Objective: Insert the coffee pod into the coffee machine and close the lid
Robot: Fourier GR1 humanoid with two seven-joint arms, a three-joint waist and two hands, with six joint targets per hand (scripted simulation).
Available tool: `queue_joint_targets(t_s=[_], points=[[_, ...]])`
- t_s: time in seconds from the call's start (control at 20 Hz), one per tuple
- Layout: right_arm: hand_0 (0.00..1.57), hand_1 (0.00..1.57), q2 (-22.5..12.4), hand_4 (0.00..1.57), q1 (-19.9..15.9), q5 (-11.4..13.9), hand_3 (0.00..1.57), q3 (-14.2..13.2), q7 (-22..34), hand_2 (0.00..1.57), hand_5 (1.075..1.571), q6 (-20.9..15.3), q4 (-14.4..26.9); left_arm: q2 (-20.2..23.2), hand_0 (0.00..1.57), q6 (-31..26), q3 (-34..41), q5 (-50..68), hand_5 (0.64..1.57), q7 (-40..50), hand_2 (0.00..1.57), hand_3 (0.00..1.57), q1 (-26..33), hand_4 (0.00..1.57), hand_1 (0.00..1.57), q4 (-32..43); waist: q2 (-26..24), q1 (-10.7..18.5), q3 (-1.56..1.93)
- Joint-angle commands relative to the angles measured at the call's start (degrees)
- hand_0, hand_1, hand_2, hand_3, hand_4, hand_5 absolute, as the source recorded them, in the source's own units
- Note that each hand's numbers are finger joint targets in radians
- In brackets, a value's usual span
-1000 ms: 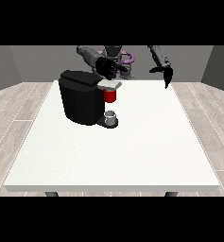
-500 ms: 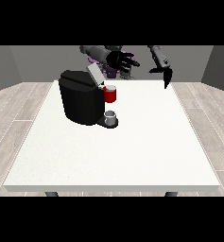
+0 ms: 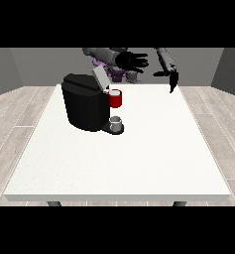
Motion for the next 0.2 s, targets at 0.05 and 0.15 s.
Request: queue_joint_targets(t_s=[0.05, 0.15], points=[[0.0, 0.0, 0.1, 0.49, 8.2, -2.8, 0.0, 7.8, -10.2, 0.0, 1.571, 2.7, -2.3, 0.7, 0.0, -0.6, -0.3, -0.4, 1.571, -2.6, 0.0, 0.0, 0.7, 0.17, 0.0, -0.1, 1.2, 1.0, 0.03], [0.0, 0.0, 0.1, 0.46, 14.6, -8.3, 0.0, 14.7, -9.1, 0.0, 1.571, 1.0, -5.8, -2.0, 0.0, 1.1, -2.2, -1.8, 1.571, -0.7, 0.0, 0.0, 1.0, 0.17, 0.0, 1.2, -1.9, 1.1, 0.04]])
